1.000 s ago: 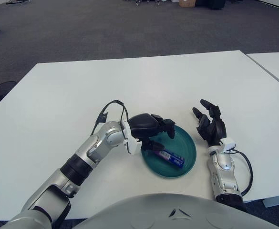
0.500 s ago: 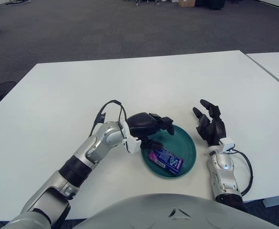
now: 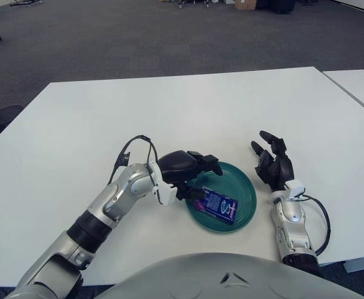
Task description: Put the gum into the plate.
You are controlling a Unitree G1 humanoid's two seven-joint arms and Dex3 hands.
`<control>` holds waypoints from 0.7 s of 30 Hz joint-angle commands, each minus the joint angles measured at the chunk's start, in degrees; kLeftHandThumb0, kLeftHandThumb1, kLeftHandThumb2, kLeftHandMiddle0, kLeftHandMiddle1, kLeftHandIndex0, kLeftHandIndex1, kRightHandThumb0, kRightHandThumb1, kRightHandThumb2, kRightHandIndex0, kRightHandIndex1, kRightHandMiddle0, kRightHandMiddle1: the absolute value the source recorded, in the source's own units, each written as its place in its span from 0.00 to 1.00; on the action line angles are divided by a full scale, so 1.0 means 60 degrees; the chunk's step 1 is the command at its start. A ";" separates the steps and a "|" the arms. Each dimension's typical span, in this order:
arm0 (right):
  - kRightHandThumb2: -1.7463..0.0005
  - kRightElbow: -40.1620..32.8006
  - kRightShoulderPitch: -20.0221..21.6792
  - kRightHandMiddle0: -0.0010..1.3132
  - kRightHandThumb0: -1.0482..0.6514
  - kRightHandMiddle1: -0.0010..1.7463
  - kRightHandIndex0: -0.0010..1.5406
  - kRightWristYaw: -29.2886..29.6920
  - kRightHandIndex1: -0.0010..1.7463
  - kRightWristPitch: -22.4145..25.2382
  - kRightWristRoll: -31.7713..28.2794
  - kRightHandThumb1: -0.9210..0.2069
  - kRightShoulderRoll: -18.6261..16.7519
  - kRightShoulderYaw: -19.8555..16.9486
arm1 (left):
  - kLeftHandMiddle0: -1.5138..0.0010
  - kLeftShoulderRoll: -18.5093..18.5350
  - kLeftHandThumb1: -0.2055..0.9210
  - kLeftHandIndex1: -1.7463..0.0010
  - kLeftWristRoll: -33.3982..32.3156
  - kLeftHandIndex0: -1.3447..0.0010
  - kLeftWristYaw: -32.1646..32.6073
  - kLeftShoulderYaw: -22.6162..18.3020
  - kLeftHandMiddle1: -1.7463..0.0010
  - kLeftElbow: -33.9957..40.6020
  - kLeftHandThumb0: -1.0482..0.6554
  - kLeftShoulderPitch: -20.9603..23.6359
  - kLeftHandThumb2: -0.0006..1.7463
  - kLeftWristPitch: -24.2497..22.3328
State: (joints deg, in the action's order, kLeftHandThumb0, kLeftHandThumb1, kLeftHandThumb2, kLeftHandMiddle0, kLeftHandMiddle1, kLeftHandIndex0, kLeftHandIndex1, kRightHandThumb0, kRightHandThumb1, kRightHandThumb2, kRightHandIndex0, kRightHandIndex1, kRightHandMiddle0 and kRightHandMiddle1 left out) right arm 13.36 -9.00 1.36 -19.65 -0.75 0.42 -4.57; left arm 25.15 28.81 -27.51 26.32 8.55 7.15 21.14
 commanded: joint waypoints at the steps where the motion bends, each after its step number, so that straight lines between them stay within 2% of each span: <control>1: 0.52 0.1033 -0.1318 0.02 0.30 0.49 0.33 0.0071 0.00 0.1097 0.0091 0.00 -0.0100 0.0042 | 0.77 -0.0099 1.00 0.52 -0.0486 1.00 0.0288 -0.0726 0.87 0.0675 0.04 -0.0486 0.47 -0.0627; 5: 0.52 0.0742 -0.1544 0.02 0.30 0.49 0.33 0.0132 0.00 0.1079 0.0164 0.00 -0.0127 0.0109 | 0.79 -0.0853 1.00 0.58 -0.1781 1.00 0.1179 -0.1732 0.92 0.1560 0.03 -0.1965 0.43 -0.1310; 7: 0.52 0.0542 -0.1673 0.02 0.29 0.49 0.32 0.0138 0.00 0.1120 0.0193 0.00 -0.0108 0.0141 | 0.80 -0.1767 1.00 0.60 -0.2627 1.00 0.2078 -0.2080 0.93 0.1463 0.03 -0.2946 0.42 -0.1392; 9: 0.52 0.0386 -0.1815 0.02 0.29 0.48 0.31 0.0138 0.00 0.1113 0.0233 0.00 -0.0066 0.0167 | 0.80 -0.2804 1.00 0.61 -0.3378 1.00 0.3074 -0.2280 0.94 0.0904 0.03 -0.3918 0.41 -0.1027; 10: 0.52 0.0306 -0.1872 0.02 0.28 0.48 0.31 0.0134 0.00 0.1126 0.0237 0.00 -0.0052 0.0176 | 0.80 -0.3015 1.00 0.62 -0.3525 1.00 0.3277 -0.2308 0.95 0.0816 0.03 -0.4132 0.41 -0.0940; 12: 0.51 0.0157 -0.1995 0.02 0.28 0.48 0.31 0.0131 0.00 0.1048 0.0329 0.00 0.0004 0.0219 | 0.80 -0.3977 1.00 0.63 -0.4195 1.00 0.4012 -0.2360 0.95 0.0411 0.03 -0.4838 0.41 -0.0557; 14: 0.51 -0.0031 -0.2183 0.01 0.28 0.48 0.31 0.0084 0.00 0.0827 0.0405 0.00 0.0052 0.0275 | 0.81 -0.4651 1.00 0.65 -0.4724 1.00 0.4467 -0.2440 0.96 0.0120 0.05 -0.5412 0.44 -0.0249; 17: 0.51 -0.0411 -0.2479 0.01 0.28 0.47 0.30 0.0015 0.00 0.0560 0.0477 0.00 0.0060 0.0371 | 0.83 -0.4946 1.00 0.69 -0.5105 1.00 0.4614 -0.2636 0.98 -0.0116 0.06 -0.5829 0.47 0.0026; 21: 0.51 -0.1080 -0.2885 0.00 0.28 0.46 0.28 0.0011 0.00 0.0457 0.0646 0.00 0.0075 0.0601 | 0.85 -0.5326 1.00 0.72 -0.4933 1.00 0.5031 -0.2627 0.99 0.0301 0.07 -0.6177 0.50 -0.0372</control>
State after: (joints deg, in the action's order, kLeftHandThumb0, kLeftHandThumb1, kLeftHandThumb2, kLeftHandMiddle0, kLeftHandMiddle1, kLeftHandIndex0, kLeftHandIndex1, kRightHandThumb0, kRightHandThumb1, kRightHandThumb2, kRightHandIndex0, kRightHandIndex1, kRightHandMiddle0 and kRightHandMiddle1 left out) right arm 4.08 -18.22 1.73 -19.86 1.72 1.15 -2.06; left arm -4.87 0.20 -0.15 11.76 8.76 -29.63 18.56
